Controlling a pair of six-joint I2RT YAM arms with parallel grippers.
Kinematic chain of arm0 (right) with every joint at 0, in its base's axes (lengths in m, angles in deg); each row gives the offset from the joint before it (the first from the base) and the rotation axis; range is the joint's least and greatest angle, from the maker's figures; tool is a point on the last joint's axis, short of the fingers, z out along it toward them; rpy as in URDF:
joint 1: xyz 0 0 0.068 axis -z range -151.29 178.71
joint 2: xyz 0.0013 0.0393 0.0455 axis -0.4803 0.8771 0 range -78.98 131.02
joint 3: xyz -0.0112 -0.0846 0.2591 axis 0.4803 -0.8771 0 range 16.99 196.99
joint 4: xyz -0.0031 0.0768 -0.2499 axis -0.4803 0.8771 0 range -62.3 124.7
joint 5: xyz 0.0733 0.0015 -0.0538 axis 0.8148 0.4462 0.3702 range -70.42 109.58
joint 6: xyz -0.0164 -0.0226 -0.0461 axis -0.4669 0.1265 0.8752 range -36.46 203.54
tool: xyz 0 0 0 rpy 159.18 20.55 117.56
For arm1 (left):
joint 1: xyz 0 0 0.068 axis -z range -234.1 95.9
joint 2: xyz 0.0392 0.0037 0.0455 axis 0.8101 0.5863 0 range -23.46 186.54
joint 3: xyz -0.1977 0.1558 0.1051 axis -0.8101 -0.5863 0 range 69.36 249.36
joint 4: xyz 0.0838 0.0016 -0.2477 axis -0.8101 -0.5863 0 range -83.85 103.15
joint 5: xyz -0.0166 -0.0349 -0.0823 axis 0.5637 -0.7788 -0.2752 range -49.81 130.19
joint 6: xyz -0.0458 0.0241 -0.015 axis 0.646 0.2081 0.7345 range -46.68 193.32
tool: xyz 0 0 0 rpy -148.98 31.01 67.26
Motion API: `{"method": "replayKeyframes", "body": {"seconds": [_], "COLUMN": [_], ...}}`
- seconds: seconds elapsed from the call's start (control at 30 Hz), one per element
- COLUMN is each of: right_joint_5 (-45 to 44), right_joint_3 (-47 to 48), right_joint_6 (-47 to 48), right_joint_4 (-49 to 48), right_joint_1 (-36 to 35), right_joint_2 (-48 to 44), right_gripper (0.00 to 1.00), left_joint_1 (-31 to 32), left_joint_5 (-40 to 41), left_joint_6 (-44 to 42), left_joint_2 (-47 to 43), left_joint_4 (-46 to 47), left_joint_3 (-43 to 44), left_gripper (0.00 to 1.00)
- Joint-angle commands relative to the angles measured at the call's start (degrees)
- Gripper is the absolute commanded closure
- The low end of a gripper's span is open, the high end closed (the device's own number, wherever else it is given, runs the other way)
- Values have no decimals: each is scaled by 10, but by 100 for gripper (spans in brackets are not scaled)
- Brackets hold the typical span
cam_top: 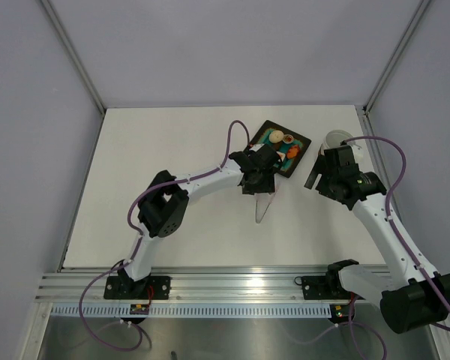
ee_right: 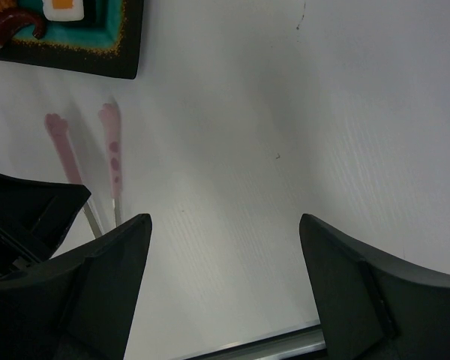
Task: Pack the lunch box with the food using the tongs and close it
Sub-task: Place the clamp at the center of the board, then pick up the clamp at the center of the board.
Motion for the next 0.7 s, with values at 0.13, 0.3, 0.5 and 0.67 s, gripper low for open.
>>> {"method": "replayKeyframes", "body": {"seconds": [0.13,0.3,0.5,0.67], "right_joint_5": [21,-6,-43,-40], "right_joint_3": [-17,-31,-38,-23], "right_joint_6": [-25,-68,-149,-161], "right_joint_4": [-9,-35,-99,-165], "right_joint_1": [0,-70,-174,-208], "right_joint_2": [-7,26,135,219], "right_gripper": [2,1,1,1], "left_joint_1": [-12,-101,-195,-240], "left_joint_5": [47,50,46,56], "left_joint_6": [-59,-92,-124,-148], "left_joint_2": [-138,-254,-368,-422], "left_joint_4": [17,22,1,-20], "left_joint_3": [1,-65,-136,-178], "left_gripper": [39,38,26,24]}}
